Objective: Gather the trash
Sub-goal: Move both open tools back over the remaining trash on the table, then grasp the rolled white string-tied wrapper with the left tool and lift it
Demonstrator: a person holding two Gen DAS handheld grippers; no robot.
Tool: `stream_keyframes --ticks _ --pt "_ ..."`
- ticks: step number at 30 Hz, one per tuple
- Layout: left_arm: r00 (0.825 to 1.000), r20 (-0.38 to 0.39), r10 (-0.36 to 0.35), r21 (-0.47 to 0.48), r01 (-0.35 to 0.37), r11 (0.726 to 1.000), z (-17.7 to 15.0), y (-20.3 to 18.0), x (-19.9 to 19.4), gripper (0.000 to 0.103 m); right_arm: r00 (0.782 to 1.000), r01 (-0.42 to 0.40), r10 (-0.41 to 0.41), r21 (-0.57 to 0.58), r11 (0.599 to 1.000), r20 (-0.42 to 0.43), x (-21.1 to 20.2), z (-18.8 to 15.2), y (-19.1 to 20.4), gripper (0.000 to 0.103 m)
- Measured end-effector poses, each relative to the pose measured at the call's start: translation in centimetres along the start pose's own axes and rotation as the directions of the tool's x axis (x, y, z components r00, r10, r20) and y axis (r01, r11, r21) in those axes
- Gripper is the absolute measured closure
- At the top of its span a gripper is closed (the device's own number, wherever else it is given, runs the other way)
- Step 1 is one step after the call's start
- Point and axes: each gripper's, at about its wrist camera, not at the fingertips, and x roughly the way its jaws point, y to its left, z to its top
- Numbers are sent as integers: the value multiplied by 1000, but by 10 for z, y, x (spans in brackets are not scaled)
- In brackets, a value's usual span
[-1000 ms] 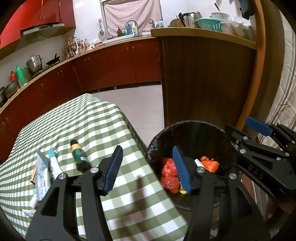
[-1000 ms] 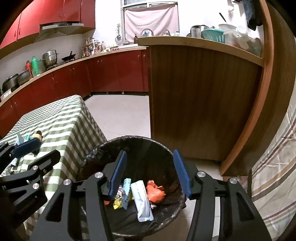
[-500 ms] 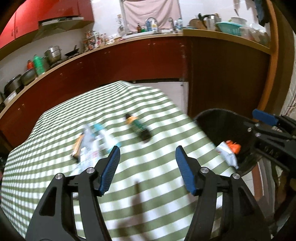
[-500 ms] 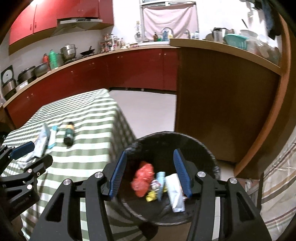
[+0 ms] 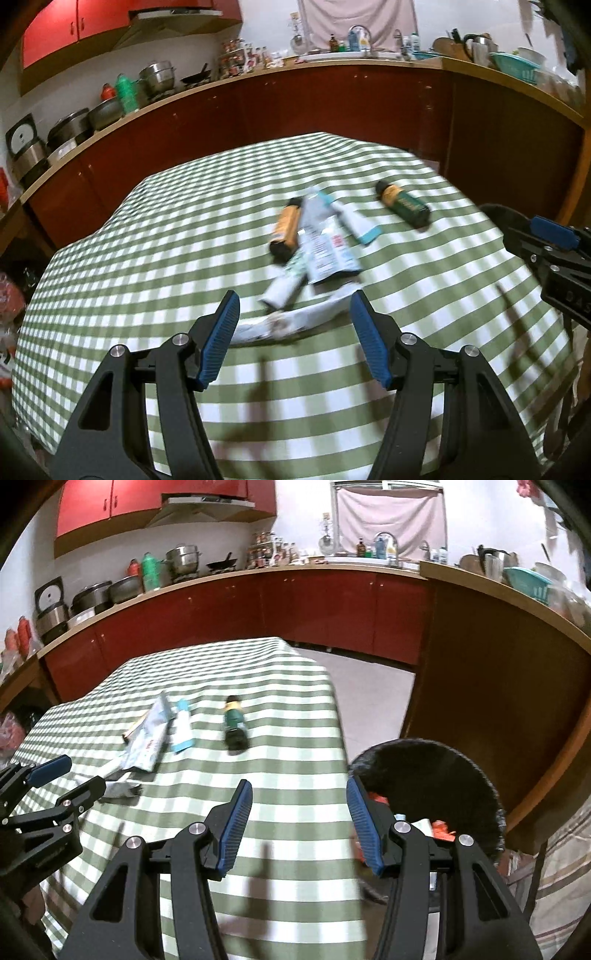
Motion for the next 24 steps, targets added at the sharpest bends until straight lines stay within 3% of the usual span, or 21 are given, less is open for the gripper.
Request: stream_keyframes --ticks 13,24 --pt "1000 -12 -24 -16 24 1000 -12 36 4 36 998 -49 48 -39 998 -43 14 -2 44 50" --pt "996 -45 -83 82 87 993 -7 35 25 29 996 -60 58 -26 998 -62 23 0 45 50"
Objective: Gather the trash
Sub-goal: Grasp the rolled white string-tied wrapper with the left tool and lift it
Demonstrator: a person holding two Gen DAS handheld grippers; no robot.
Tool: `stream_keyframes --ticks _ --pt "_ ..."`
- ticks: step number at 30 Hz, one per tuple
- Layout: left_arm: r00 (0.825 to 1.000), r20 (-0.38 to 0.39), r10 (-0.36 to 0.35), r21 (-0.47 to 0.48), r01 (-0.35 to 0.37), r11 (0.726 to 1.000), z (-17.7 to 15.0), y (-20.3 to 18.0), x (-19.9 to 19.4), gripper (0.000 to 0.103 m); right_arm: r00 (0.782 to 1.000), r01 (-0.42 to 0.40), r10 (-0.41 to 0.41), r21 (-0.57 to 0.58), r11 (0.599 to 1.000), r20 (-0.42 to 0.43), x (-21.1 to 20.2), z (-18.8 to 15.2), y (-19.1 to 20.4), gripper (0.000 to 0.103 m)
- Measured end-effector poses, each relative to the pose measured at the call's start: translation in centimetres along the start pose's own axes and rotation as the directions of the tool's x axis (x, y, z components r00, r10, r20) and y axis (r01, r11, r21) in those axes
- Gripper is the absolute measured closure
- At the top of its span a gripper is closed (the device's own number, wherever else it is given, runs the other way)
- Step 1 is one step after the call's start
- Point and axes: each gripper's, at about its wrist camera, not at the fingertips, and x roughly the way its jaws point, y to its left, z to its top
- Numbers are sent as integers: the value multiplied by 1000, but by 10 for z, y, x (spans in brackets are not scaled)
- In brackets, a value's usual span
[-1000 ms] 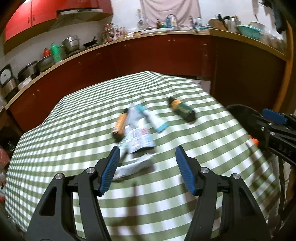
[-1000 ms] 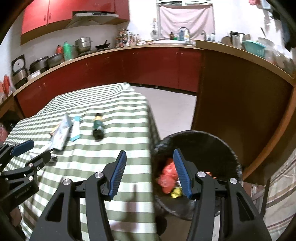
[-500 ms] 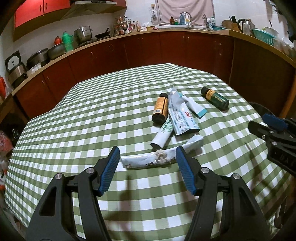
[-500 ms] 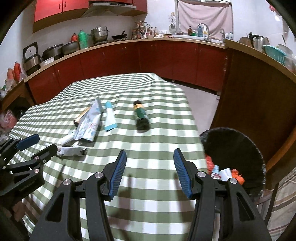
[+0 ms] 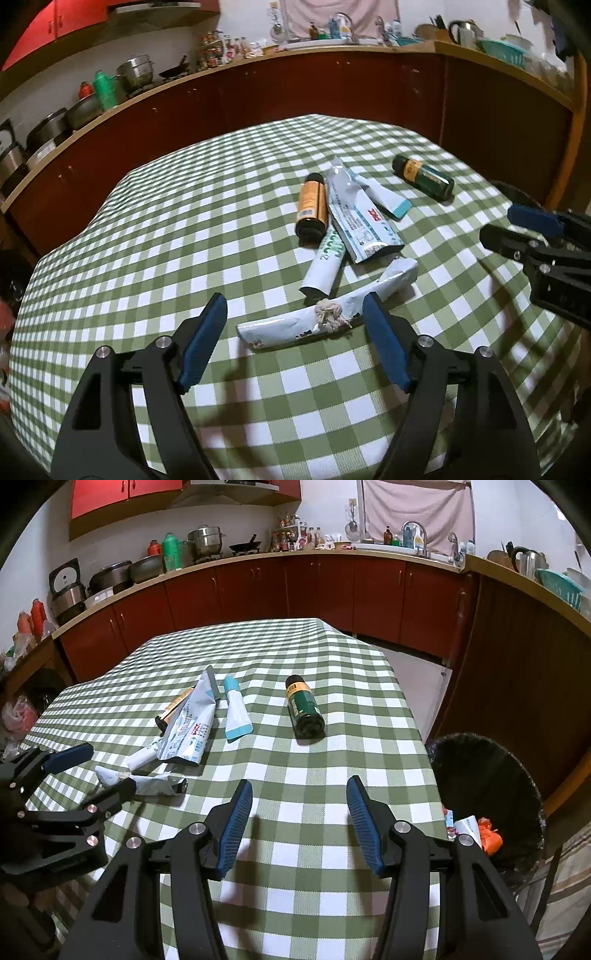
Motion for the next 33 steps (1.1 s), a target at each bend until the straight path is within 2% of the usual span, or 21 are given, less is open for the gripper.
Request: stream_keyframes --ticks 4,6,11,14,17,20,24,25,33 --pt "1000 -21 -11 26 11 1000 -2 -4 9 29 1000 1 -1 2 1000 -4 2 0 0 50" --pt "1000 -15 -11 35 12 999 -4 -5 8 33 1000 2 -2 1 1000 -5 2 0 -1 50" --pt "999 -5 -33 63 33 997 -8 -13 5 64 1000 1 -1 3 1000 -7 3 0 -2 50" --pt "999 0 -32 73 32 997 -10 -16 2 76 1000 0 0 0 1000 -6 2 -1 -1 50" --pt "999 13 -37 77 36 996 -13 -17 -1 82 1000 -1 1 -2 1000 -5 2 -1 -1 50" --pt "999 31 -40 72 37 997 -15 -17 -8 92 1000 -1 1 -4 1000 -4 1 -1 1 50" --pt "998 38 -40 39 39 998 -14 -12 -15 97 1000 -4 4 -14 1000 0 0 0 6 50" --pt "998 41 -42 32 41 999 -14 -11 -16 102 1000 -6 6 -17 1000 1 -1 1 8 50" --pt "998 49 -32 -11 32 999 -18 6 -26 103 1000 -21 22 -49 999 6 2 7 24 50"
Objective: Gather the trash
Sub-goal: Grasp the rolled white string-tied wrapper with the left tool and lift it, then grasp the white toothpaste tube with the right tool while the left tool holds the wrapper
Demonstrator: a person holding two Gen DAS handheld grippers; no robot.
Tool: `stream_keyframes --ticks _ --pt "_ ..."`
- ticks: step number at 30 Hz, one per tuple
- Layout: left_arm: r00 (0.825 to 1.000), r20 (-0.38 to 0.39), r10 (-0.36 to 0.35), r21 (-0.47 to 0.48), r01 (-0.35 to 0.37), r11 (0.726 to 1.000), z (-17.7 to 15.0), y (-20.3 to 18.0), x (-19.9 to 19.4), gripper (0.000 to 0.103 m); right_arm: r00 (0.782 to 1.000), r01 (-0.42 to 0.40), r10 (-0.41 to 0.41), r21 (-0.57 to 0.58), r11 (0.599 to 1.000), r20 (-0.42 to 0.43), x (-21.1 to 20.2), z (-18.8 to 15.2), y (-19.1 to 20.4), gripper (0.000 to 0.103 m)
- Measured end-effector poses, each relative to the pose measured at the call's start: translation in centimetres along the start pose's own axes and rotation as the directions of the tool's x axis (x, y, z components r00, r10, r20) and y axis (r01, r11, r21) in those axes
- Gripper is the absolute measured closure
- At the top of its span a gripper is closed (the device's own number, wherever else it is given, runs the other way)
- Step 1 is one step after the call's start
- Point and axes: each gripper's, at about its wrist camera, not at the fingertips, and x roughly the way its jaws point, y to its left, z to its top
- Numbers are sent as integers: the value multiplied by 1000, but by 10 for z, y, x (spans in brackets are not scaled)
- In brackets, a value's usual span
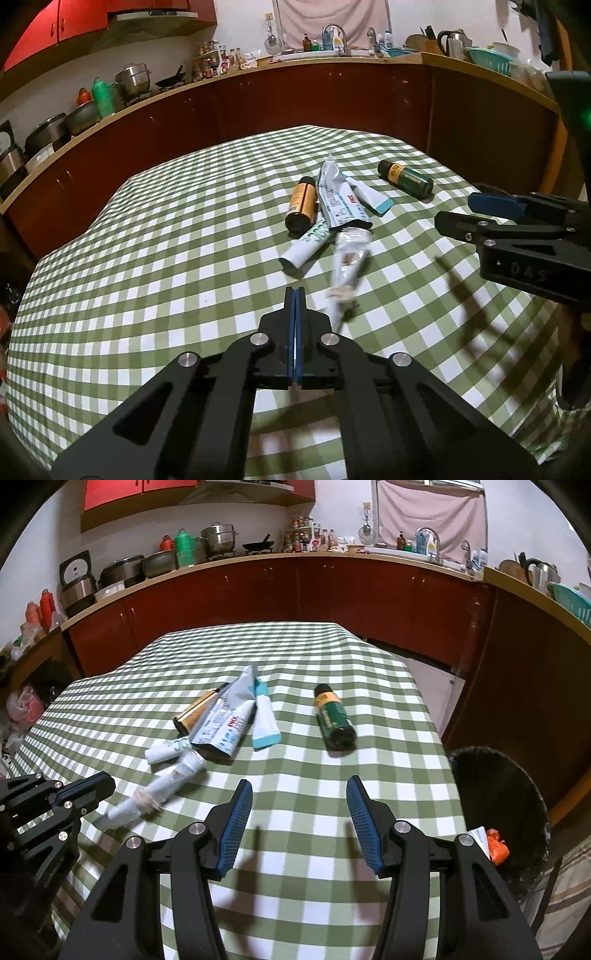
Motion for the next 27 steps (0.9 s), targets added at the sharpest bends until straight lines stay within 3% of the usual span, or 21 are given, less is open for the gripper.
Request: stream_keyframes --ticks 6,8,10,13,19,21,23,27 --pt "999 -17 -46 -30 46 998 -1 1 4 97 1000 -1 1 -11 1000 0 0 1 7 50" --pt "999 -13 -46 -31 46 998 1 -1 5 76 1000 7 -7 -9 1000 -3 0 0 6 50" --pt "998 -2 -55 -49 55 997 3 -2 3 63 1000 15 -15 -3 1000 -6 0 -2 2 50" --pt "997 1 -76 -61 76 995 5 -4 2 62 1000 26 -26 11 1000 -10 -1 -6 -5 50" --pt "995 -50 -91 9 92 996 1 -27 18 61 999 38 -37 32 999 -14 -3 -13 -17 50" --pt "994 -52 -98 14 99 995 -1 -31 21 66 999 38 -38 36 999 -14 -5 -14 -20 50" --pt "991 -56 -120 20 122 992 -1 -33 21 86 999 37 -36 40 999 -13 -5 -14 -22 50" --pt "992 -53 -110 20 112 994 -2 -34 20 86 999 32 -32 36 999 -7 -7 -12 -21 50"
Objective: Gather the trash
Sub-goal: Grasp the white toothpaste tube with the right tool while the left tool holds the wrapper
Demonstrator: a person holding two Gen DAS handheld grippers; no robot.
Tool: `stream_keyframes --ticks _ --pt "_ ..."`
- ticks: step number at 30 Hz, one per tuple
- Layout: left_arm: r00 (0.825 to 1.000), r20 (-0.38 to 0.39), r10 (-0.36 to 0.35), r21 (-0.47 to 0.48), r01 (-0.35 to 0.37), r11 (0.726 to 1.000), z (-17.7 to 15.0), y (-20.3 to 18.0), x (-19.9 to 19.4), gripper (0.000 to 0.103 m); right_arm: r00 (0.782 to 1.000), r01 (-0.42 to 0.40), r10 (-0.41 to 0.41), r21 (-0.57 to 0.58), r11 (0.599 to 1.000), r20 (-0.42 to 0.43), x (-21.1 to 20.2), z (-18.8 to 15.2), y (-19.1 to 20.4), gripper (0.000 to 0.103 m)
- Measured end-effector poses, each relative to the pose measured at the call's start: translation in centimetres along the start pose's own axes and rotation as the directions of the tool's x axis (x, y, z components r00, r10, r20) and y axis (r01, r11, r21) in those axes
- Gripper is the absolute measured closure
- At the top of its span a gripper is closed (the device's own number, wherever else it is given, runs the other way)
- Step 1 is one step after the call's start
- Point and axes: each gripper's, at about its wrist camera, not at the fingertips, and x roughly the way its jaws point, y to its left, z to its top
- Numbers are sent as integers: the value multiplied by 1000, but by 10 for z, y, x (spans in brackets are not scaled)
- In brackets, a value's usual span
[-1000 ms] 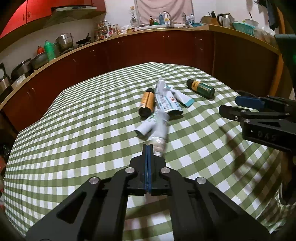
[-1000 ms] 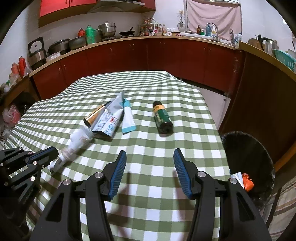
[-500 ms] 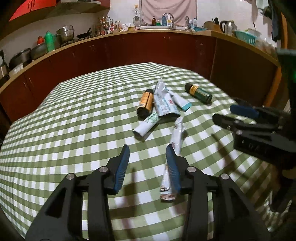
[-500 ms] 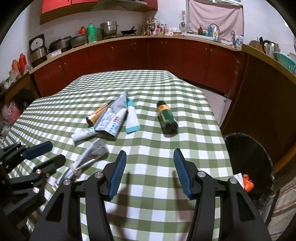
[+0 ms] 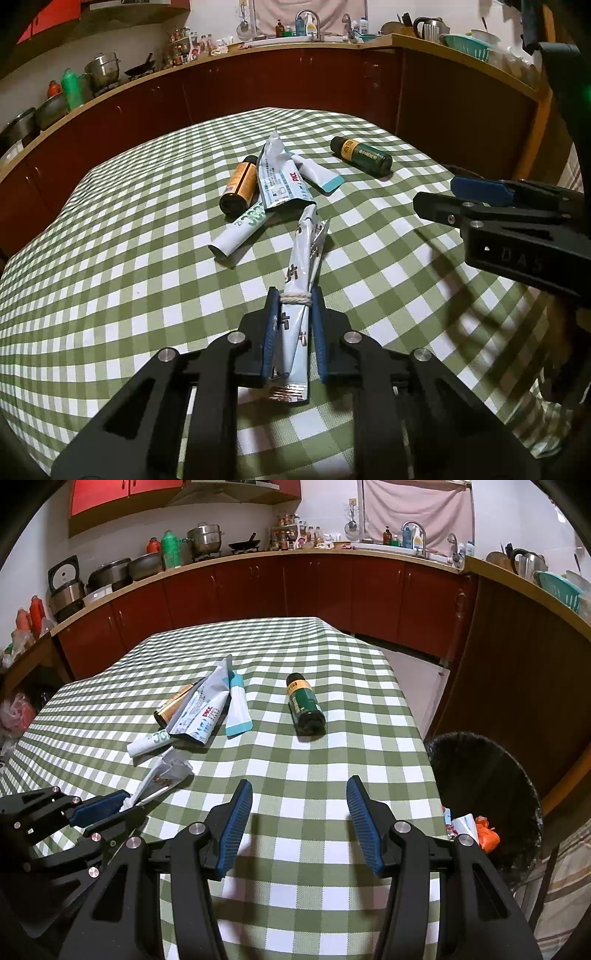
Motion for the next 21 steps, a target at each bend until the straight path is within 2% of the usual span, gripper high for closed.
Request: stream_keyframes --ticks 5,9,16,21 --pt "1000 23 22 -47 -20 999 -1 12 -14 86 1000 -12 12 -15 1000 4 1 4 8 50" --pt "997 46 68 -87 -64 994 3 28 -25 86 1000 -27 27 -37 999 6 4 11 20 50" --pt "981 24 193 -192 -185 964 9 79 -24 86 998 -59 59 -72 996 8 17 27 45 50" --pt "969 12 246 -239 -236 942 13 106 -22 86 996 -90 90 -80 993 -4 32 39 62 50"
